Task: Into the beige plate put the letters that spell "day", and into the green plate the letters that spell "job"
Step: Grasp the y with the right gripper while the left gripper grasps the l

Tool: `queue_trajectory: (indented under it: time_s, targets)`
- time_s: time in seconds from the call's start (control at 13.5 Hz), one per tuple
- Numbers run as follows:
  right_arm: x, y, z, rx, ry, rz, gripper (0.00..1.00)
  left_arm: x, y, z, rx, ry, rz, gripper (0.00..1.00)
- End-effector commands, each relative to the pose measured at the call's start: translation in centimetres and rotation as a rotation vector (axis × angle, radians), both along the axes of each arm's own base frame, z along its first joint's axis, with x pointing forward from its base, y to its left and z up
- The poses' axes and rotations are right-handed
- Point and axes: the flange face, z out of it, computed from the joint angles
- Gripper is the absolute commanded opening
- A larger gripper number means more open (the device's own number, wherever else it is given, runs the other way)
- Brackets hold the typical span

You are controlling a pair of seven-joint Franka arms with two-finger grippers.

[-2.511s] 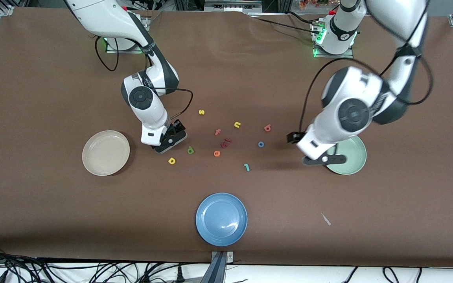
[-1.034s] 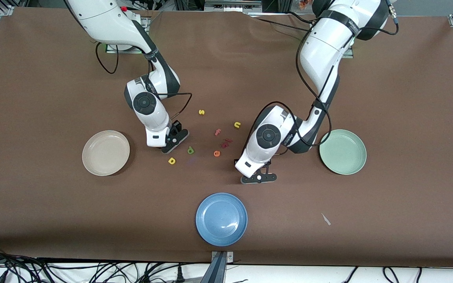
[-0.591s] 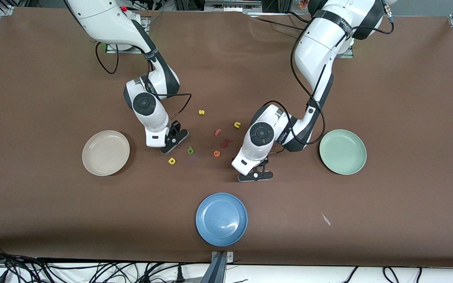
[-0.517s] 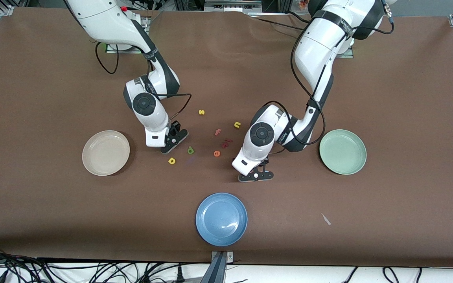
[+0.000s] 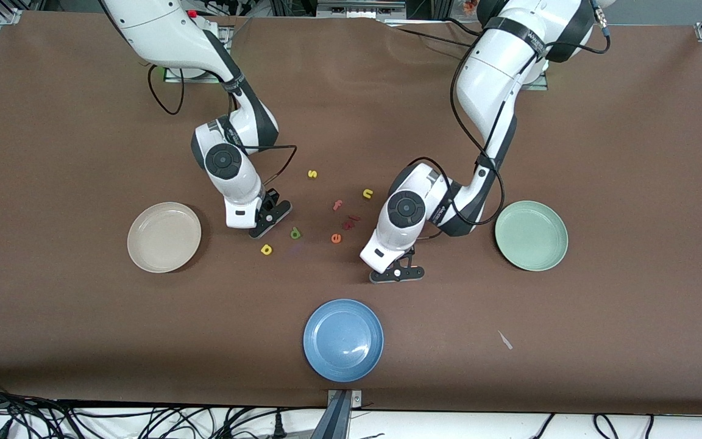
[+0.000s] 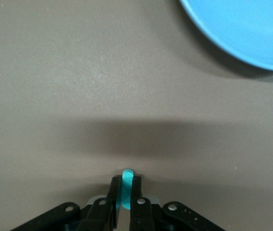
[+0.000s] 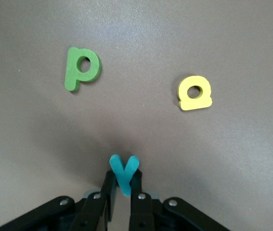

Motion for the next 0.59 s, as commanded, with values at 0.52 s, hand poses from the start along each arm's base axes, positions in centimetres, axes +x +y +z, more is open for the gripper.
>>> queue_trajectory:
  time_s: [0.52]
  targets:
    - [4.5,-5.9,10.0,-0.06,0.052,-0.161,0.0,1.8,12.2,10.8,0.172,0.286,0.002,0.0]
